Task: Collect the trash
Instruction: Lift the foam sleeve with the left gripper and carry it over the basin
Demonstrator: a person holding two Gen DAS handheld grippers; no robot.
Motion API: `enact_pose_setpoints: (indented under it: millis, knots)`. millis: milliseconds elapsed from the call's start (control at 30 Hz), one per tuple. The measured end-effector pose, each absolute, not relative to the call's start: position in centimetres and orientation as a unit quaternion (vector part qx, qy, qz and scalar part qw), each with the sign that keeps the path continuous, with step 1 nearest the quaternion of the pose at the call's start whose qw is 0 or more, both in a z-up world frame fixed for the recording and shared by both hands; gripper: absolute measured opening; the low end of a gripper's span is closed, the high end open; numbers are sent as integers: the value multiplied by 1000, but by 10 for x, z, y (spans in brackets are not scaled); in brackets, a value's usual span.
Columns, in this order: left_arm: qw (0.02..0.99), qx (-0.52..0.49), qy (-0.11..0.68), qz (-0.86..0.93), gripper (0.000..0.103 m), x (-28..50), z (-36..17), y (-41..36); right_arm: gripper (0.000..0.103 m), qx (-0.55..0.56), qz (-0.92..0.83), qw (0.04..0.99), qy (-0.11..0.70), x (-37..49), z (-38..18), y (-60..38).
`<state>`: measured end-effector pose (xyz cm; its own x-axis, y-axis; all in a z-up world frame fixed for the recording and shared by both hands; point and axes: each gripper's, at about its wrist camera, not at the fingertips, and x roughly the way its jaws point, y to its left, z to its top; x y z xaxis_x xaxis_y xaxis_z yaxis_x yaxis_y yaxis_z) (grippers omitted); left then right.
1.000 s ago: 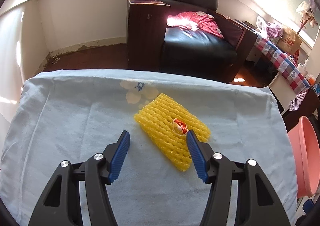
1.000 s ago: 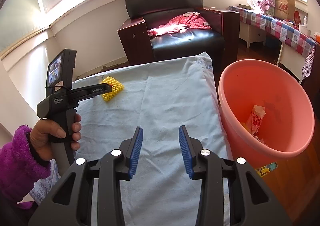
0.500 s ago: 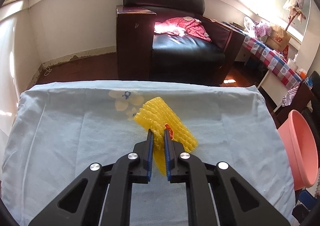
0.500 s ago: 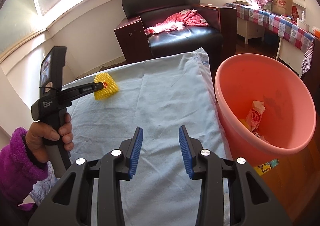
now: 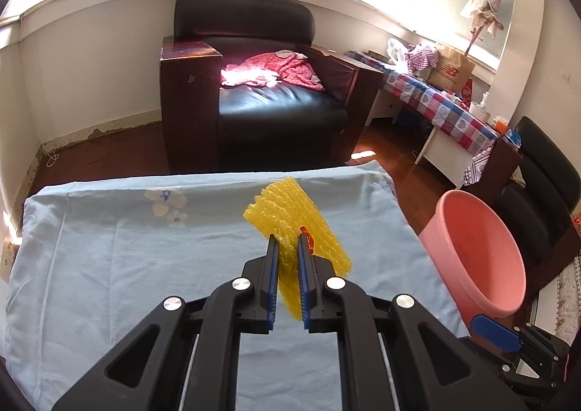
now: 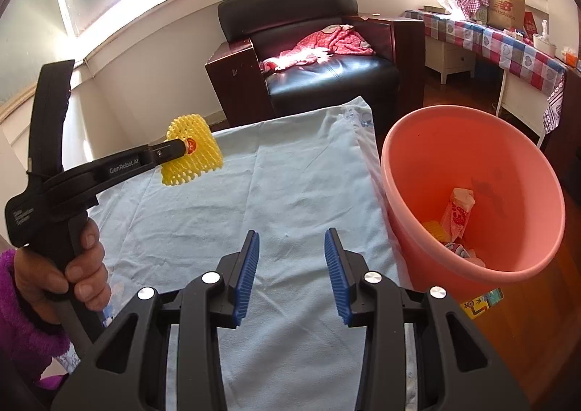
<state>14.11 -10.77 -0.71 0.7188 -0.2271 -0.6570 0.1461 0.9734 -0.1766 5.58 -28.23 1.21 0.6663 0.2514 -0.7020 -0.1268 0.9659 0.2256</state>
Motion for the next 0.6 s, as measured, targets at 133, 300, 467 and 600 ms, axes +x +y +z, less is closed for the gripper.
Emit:
enact_pose_setpoints:
  millis: [133, 300, 467, 600]
  knots:
    - [930, -39, 345, -123, 9, 132, 6, -129, 38, 82, 97, 915, 384, 52, 19, -288]
    - [931, -23, 332, -153, 9, 122, 20, -157, 38, 92, 81, 921, 369, 49, 27, -300]
    - [929, -9, 321, -182, 9, 113, 32, -186, 38, 99, 57, 927, 358, 43, 33, -318]
    - [927, 2, 315, -205, 9, 108, 39, -210, 38, 105, 34, 930, 351, 38, 36, -334]
